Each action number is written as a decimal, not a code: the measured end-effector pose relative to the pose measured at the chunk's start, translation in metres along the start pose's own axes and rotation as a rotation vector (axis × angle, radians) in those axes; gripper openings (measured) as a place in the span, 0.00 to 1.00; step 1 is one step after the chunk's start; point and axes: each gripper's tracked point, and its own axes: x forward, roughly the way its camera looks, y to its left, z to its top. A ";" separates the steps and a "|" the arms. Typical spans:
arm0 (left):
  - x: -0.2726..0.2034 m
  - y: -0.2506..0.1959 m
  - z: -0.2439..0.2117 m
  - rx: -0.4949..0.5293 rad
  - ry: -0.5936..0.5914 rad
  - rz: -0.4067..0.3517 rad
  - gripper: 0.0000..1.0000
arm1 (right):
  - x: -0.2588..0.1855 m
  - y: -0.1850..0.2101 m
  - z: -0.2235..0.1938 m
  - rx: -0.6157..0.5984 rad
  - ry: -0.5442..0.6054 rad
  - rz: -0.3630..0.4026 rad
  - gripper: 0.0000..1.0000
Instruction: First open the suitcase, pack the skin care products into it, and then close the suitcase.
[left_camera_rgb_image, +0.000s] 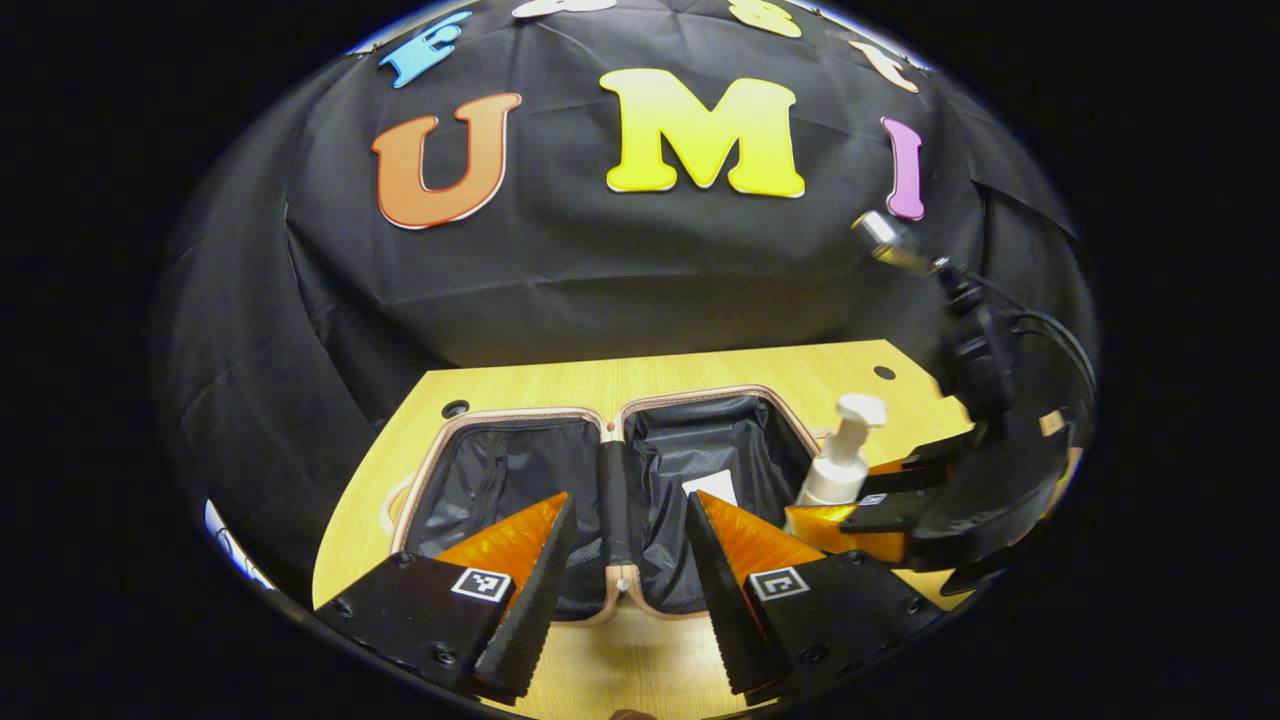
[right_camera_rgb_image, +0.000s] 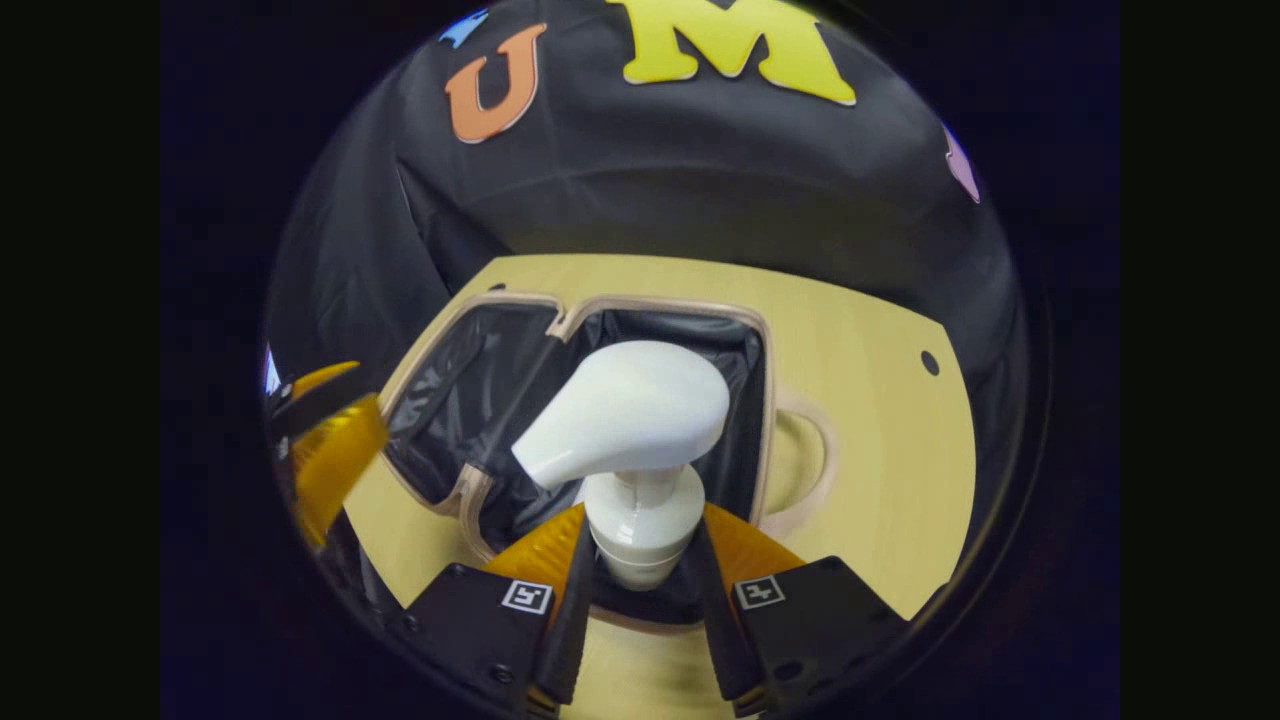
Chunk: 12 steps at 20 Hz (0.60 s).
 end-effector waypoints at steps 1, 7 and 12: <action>-0.009 0.006 0.006 -0.016 -0.033 0.003 0.71 | 0.004 -0.001 -0.005 -0.004 0.029 -0.019 0.49; -0.046 0.036 0.010 -0.075 -0.095 0.024 0.74 | 0.027 -0.004 0.000 0.119 0.116 -0.066 0.49; -0.064 0.060 0.024 -0.074 -0.187 0.026 0.75 | 0.064 -0.018 0.003 0.237 0.173 -0.131 0.49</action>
